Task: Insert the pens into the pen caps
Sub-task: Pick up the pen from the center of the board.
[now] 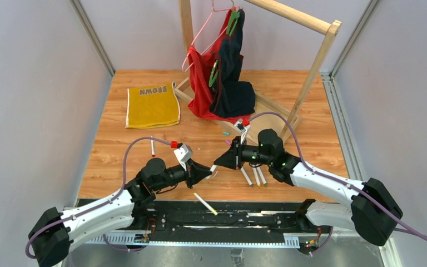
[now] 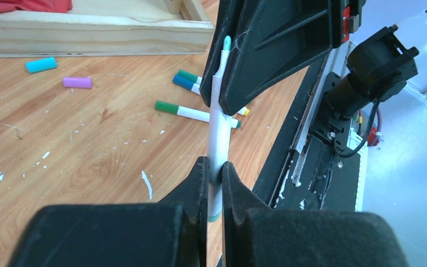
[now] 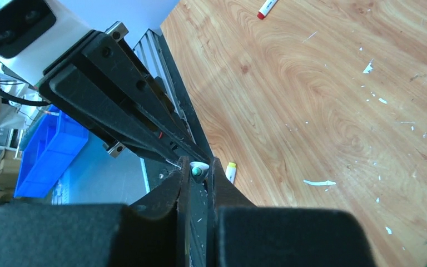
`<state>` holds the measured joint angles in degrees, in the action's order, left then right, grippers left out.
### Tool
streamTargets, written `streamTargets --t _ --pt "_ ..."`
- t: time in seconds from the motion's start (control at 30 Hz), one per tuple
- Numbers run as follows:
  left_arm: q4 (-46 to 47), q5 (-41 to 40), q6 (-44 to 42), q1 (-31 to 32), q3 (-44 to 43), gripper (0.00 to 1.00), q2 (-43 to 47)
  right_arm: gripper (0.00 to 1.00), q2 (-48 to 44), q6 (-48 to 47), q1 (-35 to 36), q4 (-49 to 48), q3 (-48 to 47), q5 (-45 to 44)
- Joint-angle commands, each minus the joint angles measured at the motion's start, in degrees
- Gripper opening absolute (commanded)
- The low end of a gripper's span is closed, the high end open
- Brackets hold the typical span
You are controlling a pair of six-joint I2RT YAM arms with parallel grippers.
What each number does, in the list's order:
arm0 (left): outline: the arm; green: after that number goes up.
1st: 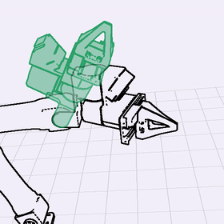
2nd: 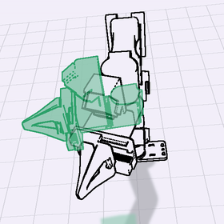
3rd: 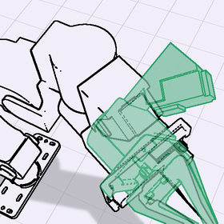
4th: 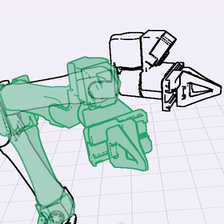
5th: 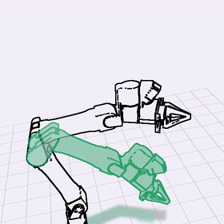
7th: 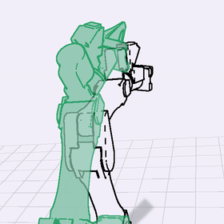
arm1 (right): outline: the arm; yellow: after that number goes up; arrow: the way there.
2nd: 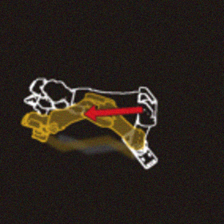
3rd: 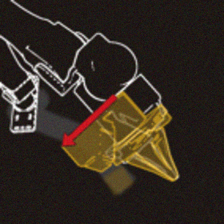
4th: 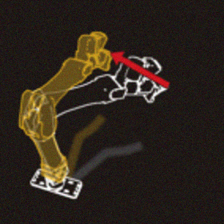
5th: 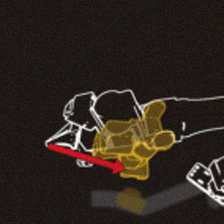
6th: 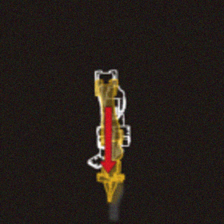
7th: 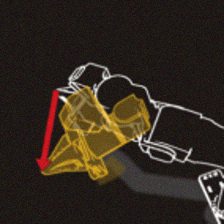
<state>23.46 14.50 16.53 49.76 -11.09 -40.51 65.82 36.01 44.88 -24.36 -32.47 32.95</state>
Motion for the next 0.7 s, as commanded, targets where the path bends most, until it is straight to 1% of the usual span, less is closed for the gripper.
streamTargets --t 0.0,0.07,0.1,0.13,0.27,0.3,0.33,0.4,0.47,0.5,0.57,0.6,0.63,0.67 --pt "2.6 -0.4 -0.8 0.9 0.4 0.07 0.0 0.01 0.4 0.3 1.4 -3.3 -1.7 1.2" --pt "2.6 -0.9 -0.7 0.9 0.4 0.30 -0.3 0.01 0.4 0.5 1.5 -4.4 -1.5 2.5" --pt "2.6 -1.1 -0.7 0.9 0.4 0.39 -0.6 0.00 0.5 0.8 1.6 -5.1 -1.5 3.1" --pt "2.6 -1.2 -0.7 0.9 0.2 0.44 -1.1 0.00 0.6 1.1 1.7 -5.9 -1.4 3.6" --pt "2.6 0.0 -0.8 1.0 -0.8 0.44 -4.3 0.01 1.8 2.6 2.2 -9.4 -1.2 5.5" --pt "2.6 0.3 -0.8 1.0 -1.1 0.42 -5.1 0.01 2.1 2.7 2.2 -9.9 -1.2 5.9" --pt "2.6 0.5 -0.8 1.0 -1.3 0.38 -5.7 0.01 2.4 2.7 2.3 -10.0 -1.3 6.2" --pt "2.6 0.4 -0.8 1.1 -1.4 0.22 -6.1 0.00 2.7 2.0 2.4 -8.9 -1.7 6.1" --pt "2.5 -0.2 -0.7 1.1 -1.2 0.06 -5.6 0.02 2.7 0.1 2.4 -5.5 -2.3 4.9" --pt "2.6 -0.6 -0.6 1.1 -0.9 0.01 -5.2 0.04 2.3 -1.4 2.5 -2.8 -2.6 4.0" --pt "2.6 -2.0 -0.3 1.1 -0.4 0.00 -4.2 0.10 1.5 -4.6 2.5 3.3 -3.6 1.4" --pt "2.6 -2.9 0.0 1.1 -0.1 0.00 -3.8 0.16 1.0 -7.0 2.4 6.3 -4.0 0.5" --pt "2.6 -4.1 0.3 1.1 0.2 0.00 -3.3 0.20 0.5 -8.2 2.5 9.3 -4.5 -0.7" --pt "2.6 -5.4 0.8 1.1 0.5 0.00 -2.8 0.27 0.0 -10.2 2.5 12.5 -5.1 -1.9"
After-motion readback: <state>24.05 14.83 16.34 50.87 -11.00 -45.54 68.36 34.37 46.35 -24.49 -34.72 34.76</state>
